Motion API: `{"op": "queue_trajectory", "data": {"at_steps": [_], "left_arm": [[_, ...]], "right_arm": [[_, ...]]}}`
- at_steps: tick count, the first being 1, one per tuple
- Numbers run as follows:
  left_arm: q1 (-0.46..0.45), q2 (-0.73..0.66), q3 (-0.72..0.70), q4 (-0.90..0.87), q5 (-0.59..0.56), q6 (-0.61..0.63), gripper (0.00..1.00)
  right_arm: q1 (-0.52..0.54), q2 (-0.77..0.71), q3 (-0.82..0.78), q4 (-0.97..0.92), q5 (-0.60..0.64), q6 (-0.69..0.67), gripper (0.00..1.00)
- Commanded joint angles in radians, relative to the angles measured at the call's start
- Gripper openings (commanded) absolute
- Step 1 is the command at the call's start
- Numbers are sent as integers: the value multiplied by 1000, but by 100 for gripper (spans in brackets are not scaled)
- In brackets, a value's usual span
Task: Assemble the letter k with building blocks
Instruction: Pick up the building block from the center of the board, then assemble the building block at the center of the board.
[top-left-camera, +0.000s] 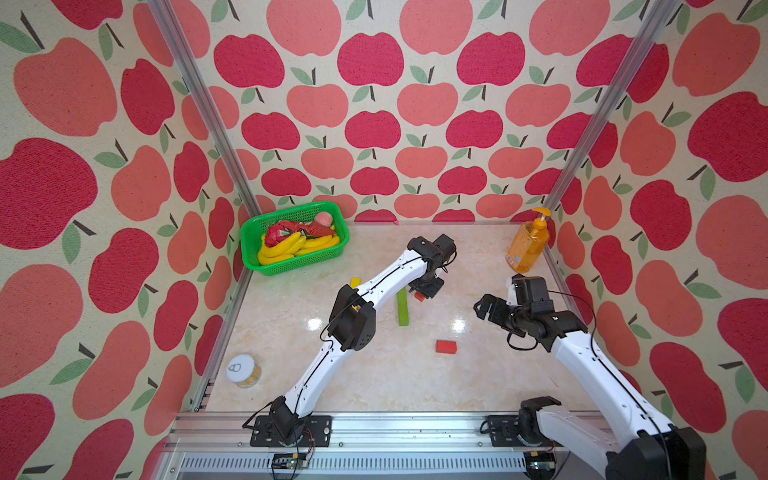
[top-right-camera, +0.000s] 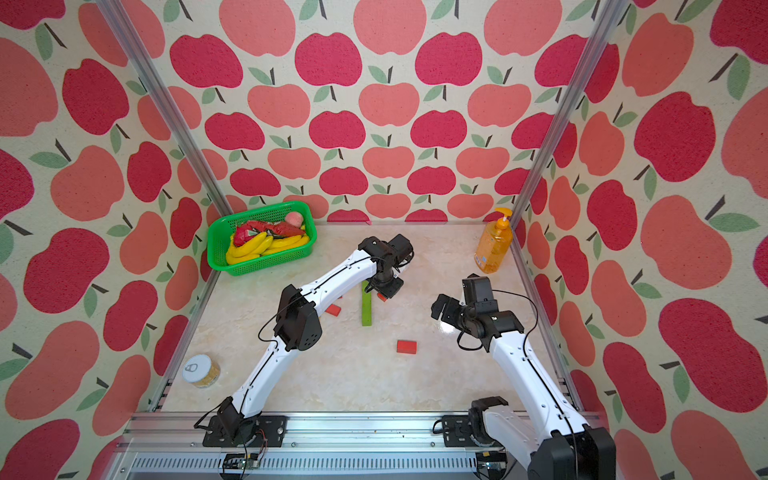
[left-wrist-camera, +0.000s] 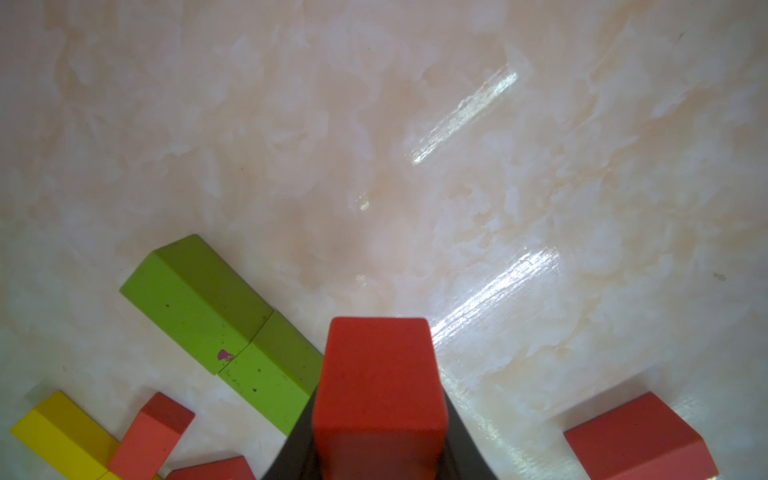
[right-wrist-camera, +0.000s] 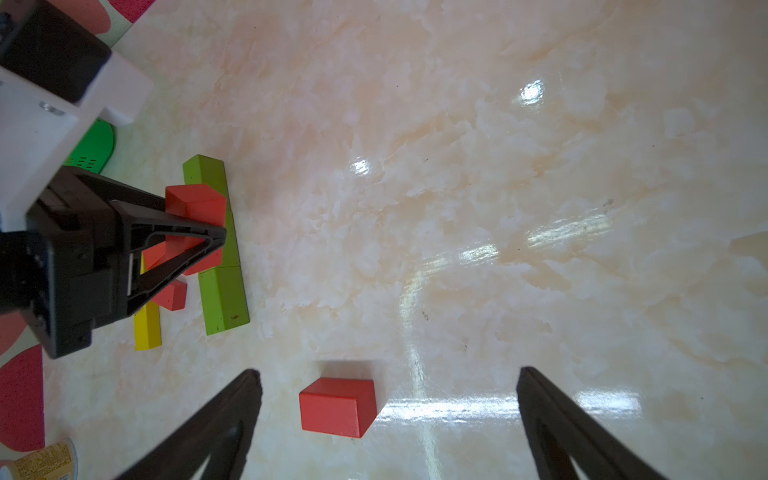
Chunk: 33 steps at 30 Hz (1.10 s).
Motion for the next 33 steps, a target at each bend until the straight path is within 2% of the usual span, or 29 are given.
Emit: {"op": "queue_trajectory", "data": {"at_steps": [1,7,12,33], "left_arm": [[7,23,35,17,-48,77,18],[15,55,56,48,-48,116,18],[18,84,55,72,-76,133,18],[38,151,48,114,-21,179,20]], "right_arm": [[-6,4,-17,6,-21,-13,99],[-6,67,26,-6,-28,-42,99],[-6,47,10,23,-41,-26,99],[-7,98,-1,62,-55,-32,99]]}}
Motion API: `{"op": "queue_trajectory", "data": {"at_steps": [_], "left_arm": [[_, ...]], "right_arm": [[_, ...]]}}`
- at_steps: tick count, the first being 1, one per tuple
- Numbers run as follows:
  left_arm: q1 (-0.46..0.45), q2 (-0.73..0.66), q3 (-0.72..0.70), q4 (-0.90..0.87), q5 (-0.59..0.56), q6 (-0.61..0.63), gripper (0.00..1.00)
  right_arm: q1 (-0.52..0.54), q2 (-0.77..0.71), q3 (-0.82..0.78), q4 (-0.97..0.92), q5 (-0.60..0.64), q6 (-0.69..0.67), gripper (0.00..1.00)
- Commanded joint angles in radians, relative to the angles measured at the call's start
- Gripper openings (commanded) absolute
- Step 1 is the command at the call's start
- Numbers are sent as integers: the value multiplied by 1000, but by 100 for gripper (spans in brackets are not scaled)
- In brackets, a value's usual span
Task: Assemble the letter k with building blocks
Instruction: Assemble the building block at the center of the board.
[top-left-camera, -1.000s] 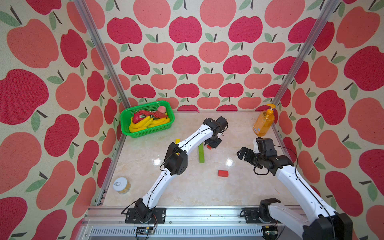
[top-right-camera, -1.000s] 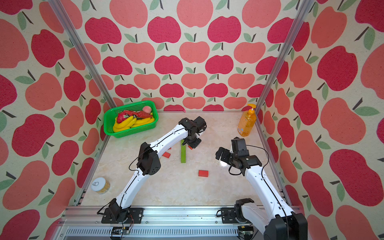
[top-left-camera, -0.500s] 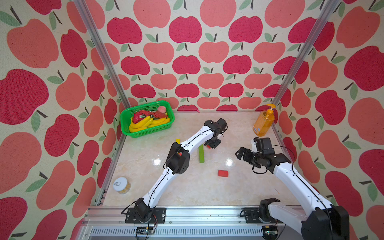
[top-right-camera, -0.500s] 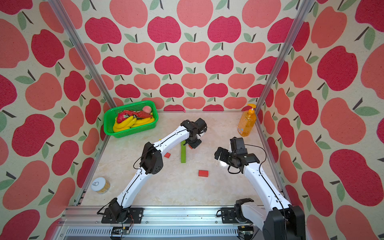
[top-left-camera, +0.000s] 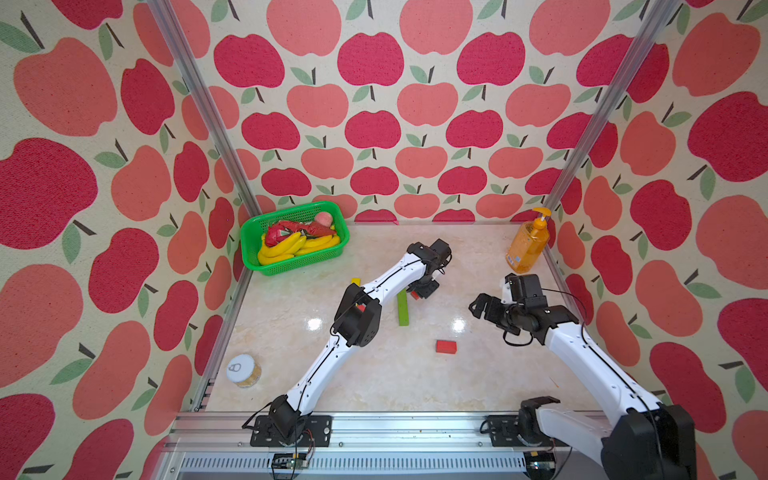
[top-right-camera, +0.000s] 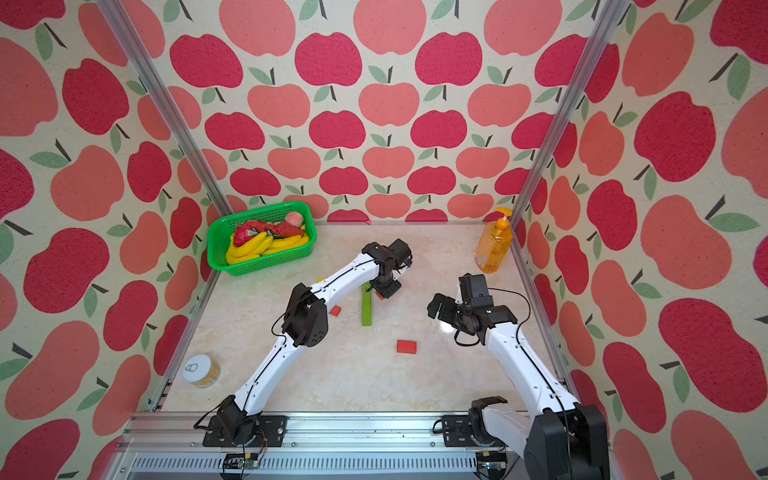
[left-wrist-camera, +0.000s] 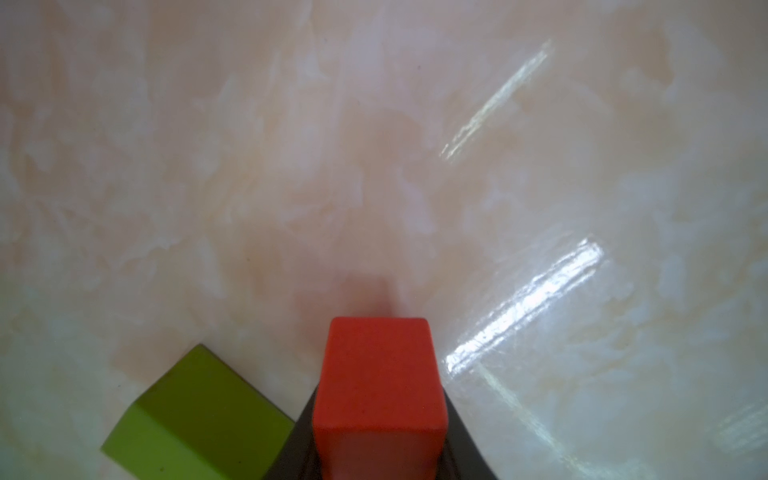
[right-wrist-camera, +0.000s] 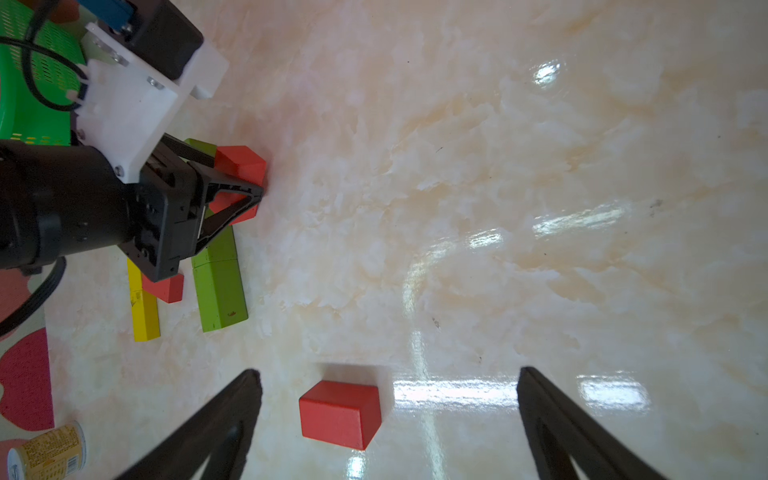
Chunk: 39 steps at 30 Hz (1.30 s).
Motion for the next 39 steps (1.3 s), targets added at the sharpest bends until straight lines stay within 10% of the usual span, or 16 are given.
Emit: {"op": "queue_trajectory", "data": {"at_steps": [1,23,39], "left_arm": [[5,21,16,10,20,29,22],[8,26,20,44,41,27,55],[0,28,49,54,8,18,46]], "right_arm": [[-5,11,1,11,-9,-15,99],[-6,30,-5,22,-14,-7,99],[-6,26,-16,28,-22,-1,99]]}}
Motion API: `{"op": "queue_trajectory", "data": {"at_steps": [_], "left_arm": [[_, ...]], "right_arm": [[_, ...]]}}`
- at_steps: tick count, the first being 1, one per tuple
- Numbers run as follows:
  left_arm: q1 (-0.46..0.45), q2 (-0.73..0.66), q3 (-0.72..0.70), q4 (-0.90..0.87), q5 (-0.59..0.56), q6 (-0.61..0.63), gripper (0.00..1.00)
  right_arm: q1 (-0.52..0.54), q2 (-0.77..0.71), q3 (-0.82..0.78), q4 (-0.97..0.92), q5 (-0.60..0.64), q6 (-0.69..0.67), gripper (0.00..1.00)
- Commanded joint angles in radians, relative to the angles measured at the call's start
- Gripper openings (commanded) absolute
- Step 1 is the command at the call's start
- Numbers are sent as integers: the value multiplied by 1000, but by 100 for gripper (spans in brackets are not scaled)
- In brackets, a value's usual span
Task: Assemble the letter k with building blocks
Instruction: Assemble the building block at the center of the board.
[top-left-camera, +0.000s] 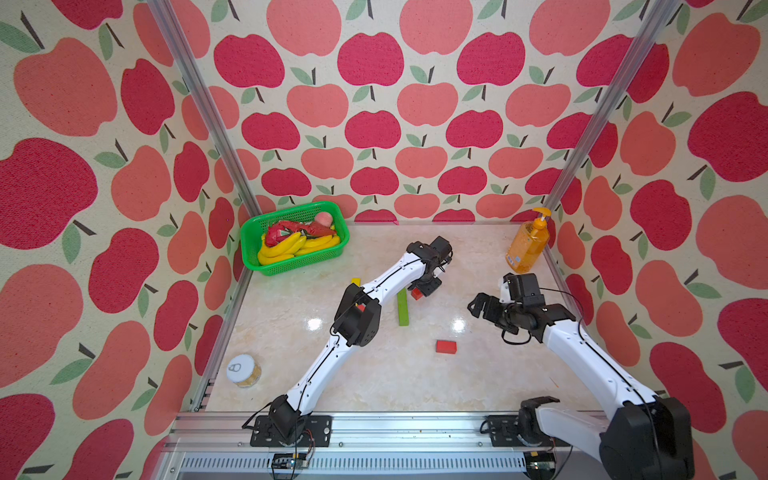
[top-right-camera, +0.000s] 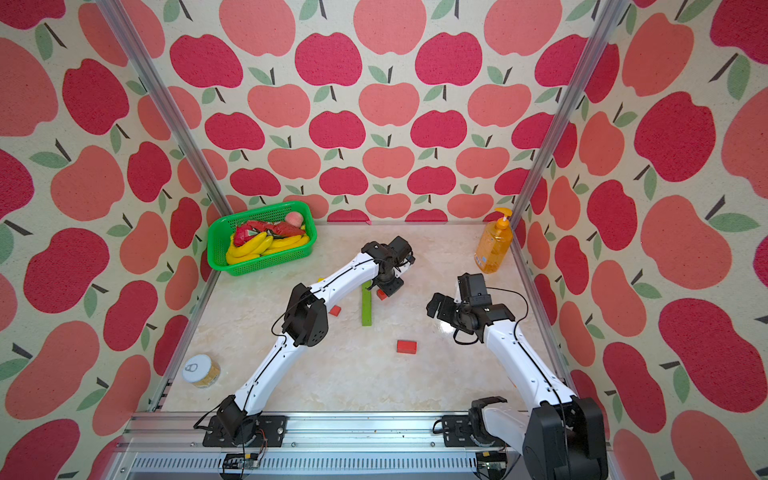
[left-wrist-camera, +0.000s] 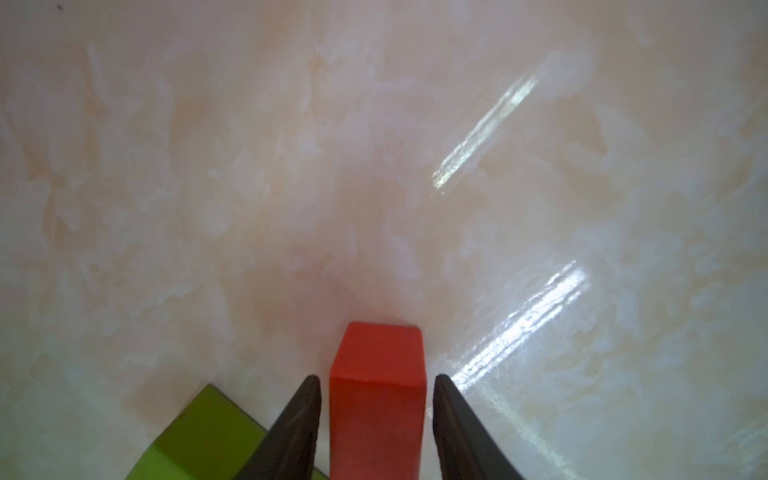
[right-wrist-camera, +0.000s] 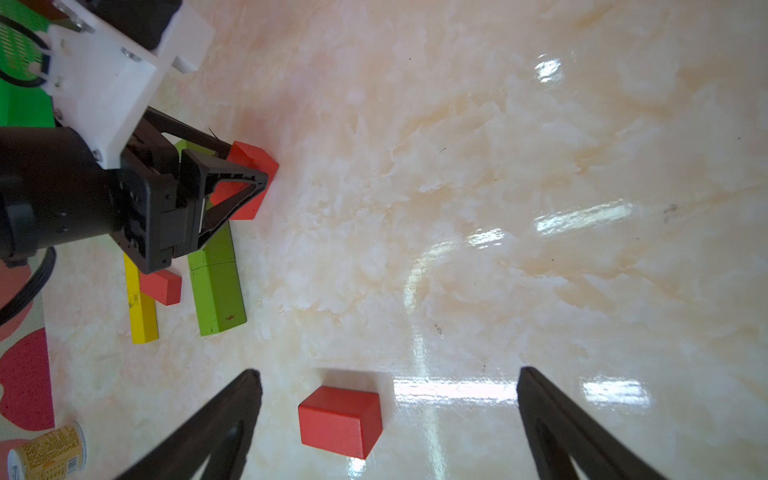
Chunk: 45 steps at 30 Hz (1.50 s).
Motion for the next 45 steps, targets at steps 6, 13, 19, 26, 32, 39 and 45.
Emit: {"op": "queue_trajectory", "data": {"at_steps": [6,13,19,26,32,39,45], "left_arm": [[-4,23,25,-8,-18,-3,41],[0,6,-5,-5,-10,11,41],[1,-12,-38,-2,-28,19,37],[1,-20,-46,-2,-47,18,35],[0,-26,-51,-2,-57,17,31],[4,-32,-63,-3,-64,17,31],[9,-44,-82,-3,-69,16,31]], "right_arm": [[-6,-8,-18,6,-13,1,99],[-6,-11,-18,8,-17,6,99],[-6,-10,-16,9,-21,6,99],[-6,-15,-19,9,-22,7,99],[-6,-18,-20,9,-21,6,99],[-6,-11,-14,14,-25,6,99],[-6,-8,-13,21,-30,8,99]]}}
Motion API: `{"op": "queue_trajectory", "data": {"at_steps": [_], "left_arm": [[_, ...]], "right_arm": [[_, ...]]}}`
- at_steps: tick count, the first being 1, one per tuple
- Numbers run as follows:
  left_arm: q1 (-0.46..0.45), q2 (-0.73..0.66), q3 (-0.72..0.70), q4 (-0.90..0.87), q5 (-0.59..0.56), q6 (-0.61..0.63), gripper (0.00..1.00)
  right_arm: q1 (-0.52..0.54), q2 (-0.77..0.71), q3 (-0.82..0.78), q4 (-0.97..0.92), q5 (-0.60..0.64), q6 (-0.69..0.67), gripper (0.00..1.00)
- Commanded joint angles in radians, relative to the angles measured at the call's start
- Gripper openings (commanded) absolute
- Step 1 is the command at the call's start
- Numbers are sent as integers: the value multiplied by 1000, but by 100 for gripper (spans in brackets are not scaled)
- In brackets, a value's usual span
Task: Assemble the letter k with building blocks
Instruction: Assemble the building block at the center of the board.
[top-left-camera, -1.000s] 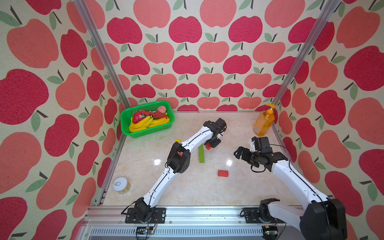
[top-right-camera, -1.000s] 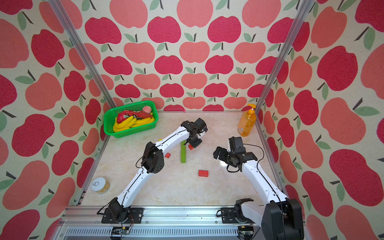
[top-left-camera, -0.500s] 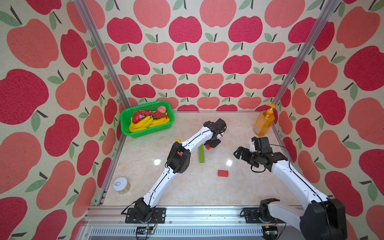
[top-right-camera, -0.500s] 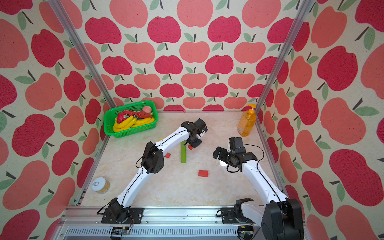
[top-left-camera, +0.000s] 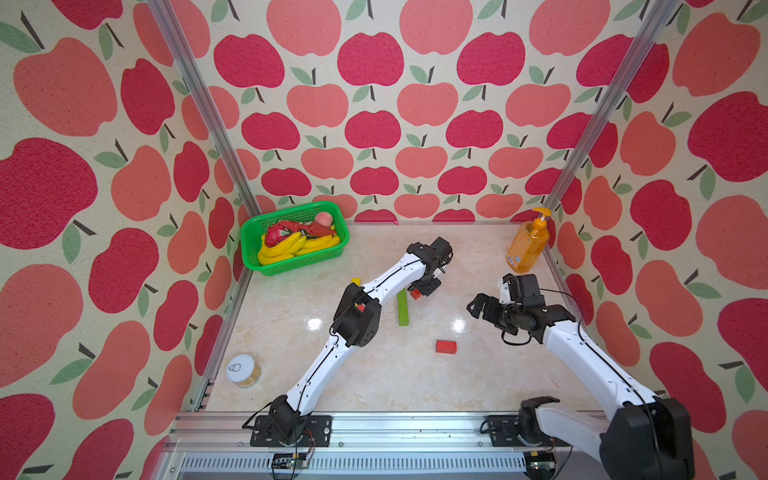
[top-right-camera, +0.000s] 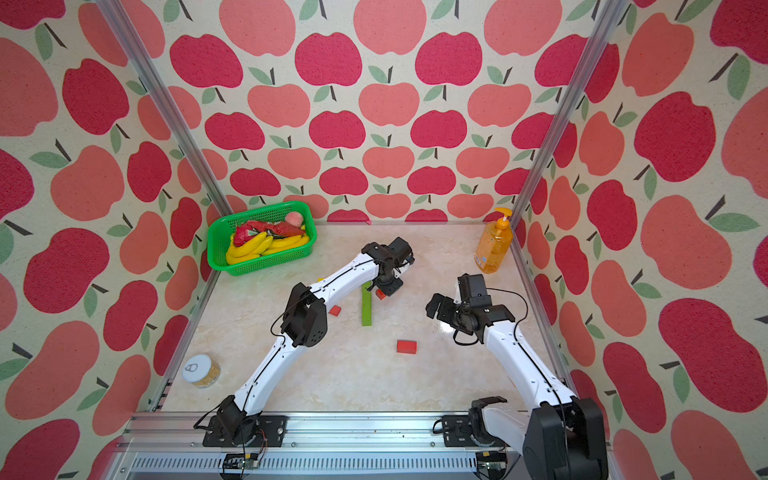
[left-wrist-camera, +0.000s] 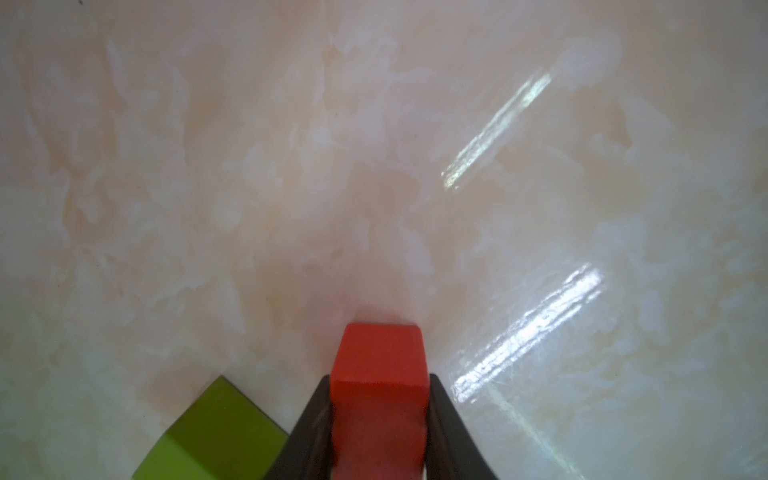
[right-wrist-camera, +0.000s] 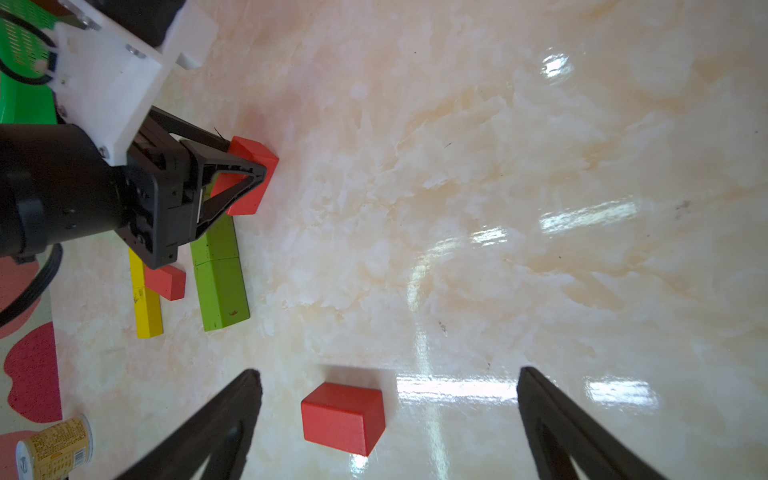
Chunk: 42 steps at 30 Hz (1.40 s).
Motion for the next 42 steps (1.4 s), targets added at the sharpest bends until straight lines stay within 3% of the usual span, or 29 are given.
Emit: {"op": "queue_trajectory", "data": {"at_steps": [1,42], "left_arm": [[11,-22,-31,-30,-30,14,31],[22,-44,-55,-28,-61,14,32]], "right_arm": [[-6,-3,-4,11,-14,8,99],[-6,-6,-15,14,-17,7,99]]}}
